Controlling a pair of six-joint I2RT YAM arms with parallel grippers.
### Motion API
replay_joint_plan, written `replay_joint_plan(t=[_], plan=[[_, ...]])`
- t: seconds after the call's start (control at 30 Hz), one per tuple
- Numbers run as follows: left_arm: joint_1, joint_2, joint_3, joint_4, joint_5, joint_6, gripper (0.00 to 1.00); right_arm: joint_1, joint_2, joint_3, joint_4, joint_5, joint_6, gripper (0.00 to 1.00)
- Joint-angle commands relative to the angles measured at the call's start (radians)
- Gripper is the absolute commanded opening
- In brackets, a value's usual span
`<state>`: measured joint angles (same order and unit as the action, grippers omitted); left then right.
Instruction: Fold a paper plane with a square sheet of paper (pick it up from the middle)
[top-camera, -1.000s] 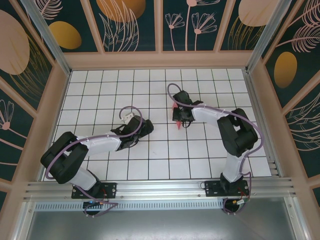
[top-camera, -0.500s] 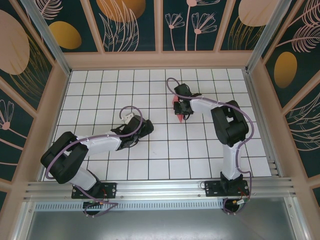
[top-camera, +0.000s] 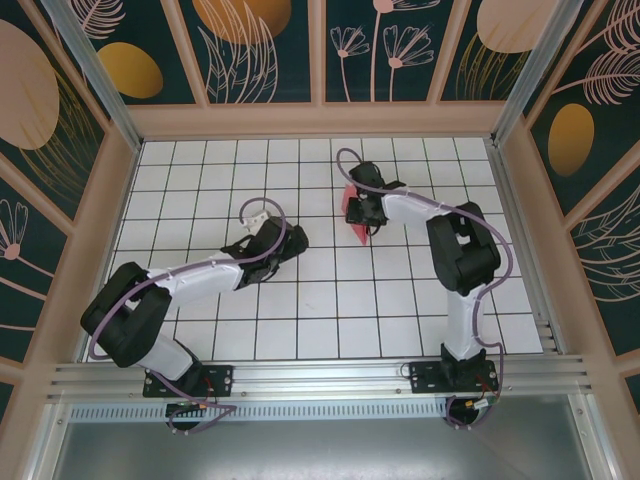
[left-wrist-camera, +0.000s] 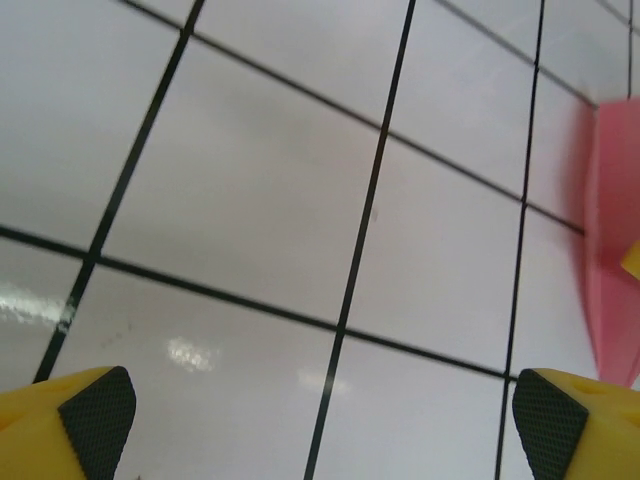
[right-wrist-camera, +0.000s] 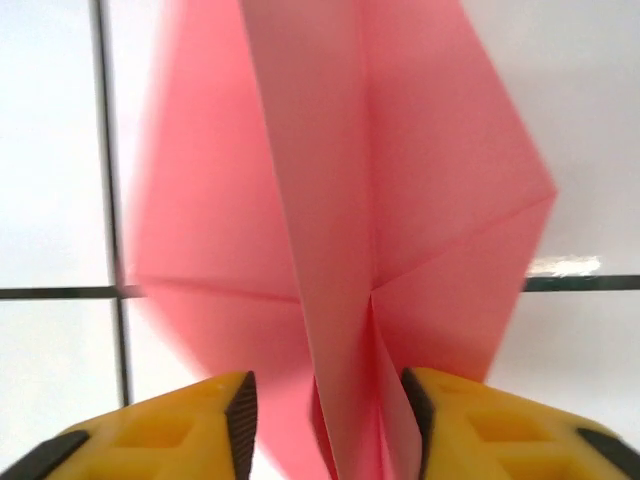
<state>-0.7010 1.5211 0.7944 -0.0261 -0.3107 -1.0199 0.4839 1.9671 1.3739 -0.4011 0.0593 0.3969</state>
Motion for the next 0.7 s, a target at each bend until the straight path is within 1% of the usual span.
replay_joint_plan(t=[0.0, 0.1, 0.17, 0.23, 0.3, 0.33, 0.37, 0.4, 0.47, 0.57, 0.6, 0.67], plan=[[0.03, -0.047, 0.063, -0.091, -0.103, 0.064, 0.98, -0.011, -0.158, 0.043, -0.038, 0.032, 0.023, 0.51], [0.063, -0.078, 0.095, -0.131, -0.169, 0.124, 0.99, -0.022, -0.267, 0.006, -0.009, 0.067, 0.025, 0.57], [0.085, -0.113, 0.096, -0.144, -0.228, 0.171, 0.99, -0.036, -0.349, -0.043, 0.036, 0.108, 0.019, 0.61], [0.113, -0.16, 0.079, -0.126, -0.292, 0.235, 0.98, -0.065, -0.44, -0.124, 0.109, 0.161, -0.004, 0.68], [0.139, -0.211, 0.05, -0.097, -0.358, 0.289, 0.99, -0.106, -0.527, -0.21, 0.179, 0.204, -0.03, 0.78], [0.153, -0.238, 0.029, -0.074, -0.395, 0.325, 0.98, -0.133, -0.569, -0.258, 0.214, 0.231, -0.04, 0.9], [0.166, -0.259, 0.011, -0.055, -0.429, 0.357, 0.98, -0.159, -0.603, -0.299, 0.244, 0.248, -0.05, 0.97], [0.185, -0.277, -0.011, -0.034, -0.462, 0.392, 0.99, -0.188, -0.642, -0.351, 0.281, 0.274, -0.057, 0.99], [0.217, -0.312, -0.059, 0.012, -0.525, 0.457, 0.98, -0.254, -0.71, -0.454, 0.359, 0.312, -0.076, 0.99], [0.261, -0.35, -0.133, 0.068, -0.634, 0.509, 0.98, -0.351, -0.775, -0.602, 0.472, 0.359, -0.089, 0.99], [0.275, -0.363, -0.161, 0.093, -0.66, 0.522, 0.99, -0.38, -0.785, -0.644, 0.502, 0.359, -0.09, 0.99], [0.315, -0.393, -0.238, 0.18, -0.68, 0.57, 0.99, -0.446, -0.786, -0.72, 0.557, 0.343, -0.08, 0.99]])
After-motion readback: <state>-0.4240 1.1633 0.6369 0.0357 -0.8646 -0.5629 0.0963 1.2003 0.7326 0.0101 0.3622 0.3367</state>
